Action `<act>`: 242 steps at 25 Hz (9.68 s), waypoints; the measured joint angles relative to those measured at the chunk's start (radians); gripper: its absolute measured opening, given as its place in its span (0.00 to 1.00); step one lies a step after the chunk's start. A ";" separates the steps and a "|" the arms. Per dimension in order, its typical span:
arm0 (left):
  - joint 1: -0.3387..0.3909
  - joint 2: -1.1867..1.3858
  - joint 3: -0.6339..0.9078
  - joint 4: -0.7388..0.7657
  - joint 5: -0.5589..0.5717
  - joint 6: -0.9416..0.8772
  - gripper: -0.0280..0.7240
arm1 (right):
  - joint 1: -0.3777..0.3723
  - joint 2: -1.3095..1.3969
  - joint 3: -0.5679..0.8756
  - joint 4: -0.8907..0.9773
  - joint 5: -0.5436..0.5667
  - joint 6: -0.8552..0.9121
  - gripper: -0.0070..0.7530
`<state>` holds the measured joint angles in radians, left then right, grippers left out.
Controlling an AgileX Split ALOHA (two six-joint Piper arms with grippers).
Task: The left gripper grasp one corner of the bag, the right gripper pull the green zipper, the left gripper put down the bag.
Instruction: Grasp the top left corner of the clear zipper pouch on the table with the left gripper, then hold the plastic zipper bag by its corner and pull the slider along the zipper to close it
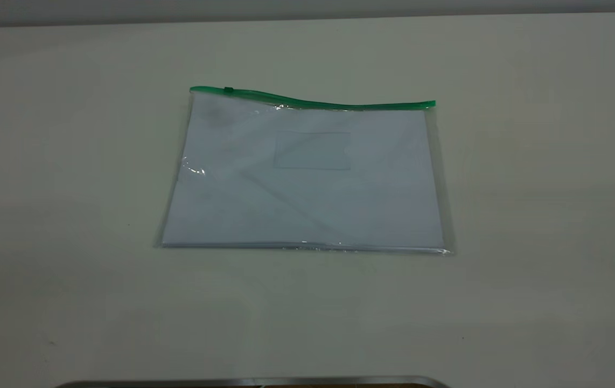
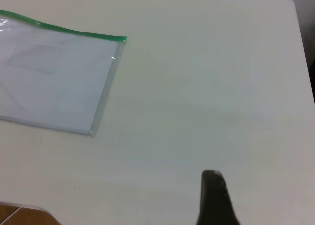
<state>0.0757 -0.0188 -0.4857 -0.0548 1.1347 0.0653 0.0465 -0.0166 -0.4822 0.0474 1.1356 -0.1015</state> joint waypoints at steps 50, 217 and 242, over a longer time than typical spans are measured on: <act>0.000 0.365 -0.116 -0.083 -0.321 -0.075 0.82 | 0.000 0.000 0.000 0.000 -0.001 0.000 0.69; -0.375 2.633 -1.345 -1.243 -0.223 2.049 0.11 | 0.211 2.233 -0.868 0.733 -0.622 -1.148 0.05; -0.278 2.630 -1.345 -1.121 -0.236 1.828 0.11 | -0.035 2.268 -0.868 0.488 -0.433 -0.848 0.06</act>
<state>-0.2019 2.6115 -1.8311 -1.1760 0.8992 1.8937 0.0115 2.2515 -1.3499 0.5358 0.7023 -0.9492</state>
